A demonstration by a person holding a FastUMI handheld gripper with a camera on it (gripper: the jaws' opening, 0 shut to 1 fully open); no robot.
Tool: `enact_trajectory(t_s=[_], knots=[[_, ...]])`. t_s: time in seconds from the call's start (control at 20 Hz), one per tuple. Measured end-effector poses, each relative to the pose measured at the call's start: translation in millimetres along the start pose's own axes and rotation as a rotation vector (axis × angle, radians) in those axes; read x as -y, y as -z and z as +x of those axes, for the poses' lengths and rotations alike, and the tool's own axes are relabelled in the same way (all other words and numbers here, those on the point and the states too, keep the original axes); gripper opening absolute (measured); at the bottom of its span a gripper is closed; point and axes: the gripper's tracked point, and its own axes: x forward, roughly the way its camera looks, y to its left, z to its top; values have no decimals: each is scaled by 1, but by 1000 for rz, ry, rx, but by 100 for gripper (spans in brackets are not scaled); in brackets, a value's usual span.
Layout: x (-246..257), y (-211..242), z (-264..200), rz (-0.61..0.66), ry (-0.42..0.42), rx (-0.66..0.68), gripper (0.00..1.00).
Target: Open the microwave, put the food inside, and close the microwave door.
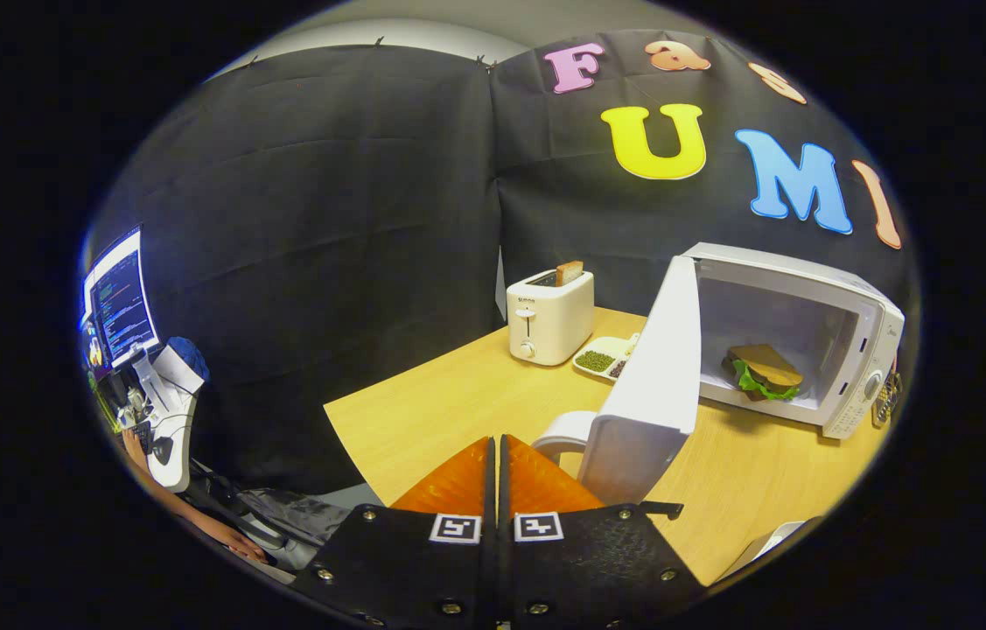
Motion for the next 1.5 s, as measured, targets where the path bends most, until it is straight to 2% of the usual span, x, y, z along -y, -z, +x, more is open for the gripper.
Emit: enact_trajectory(t_s=[0.4,1.05,1.5], knots=[[53,5,-30,24,110,-16,0],[190,8,-65,135,358,-22,0],[266,1,-75,165,447,-29,0]])
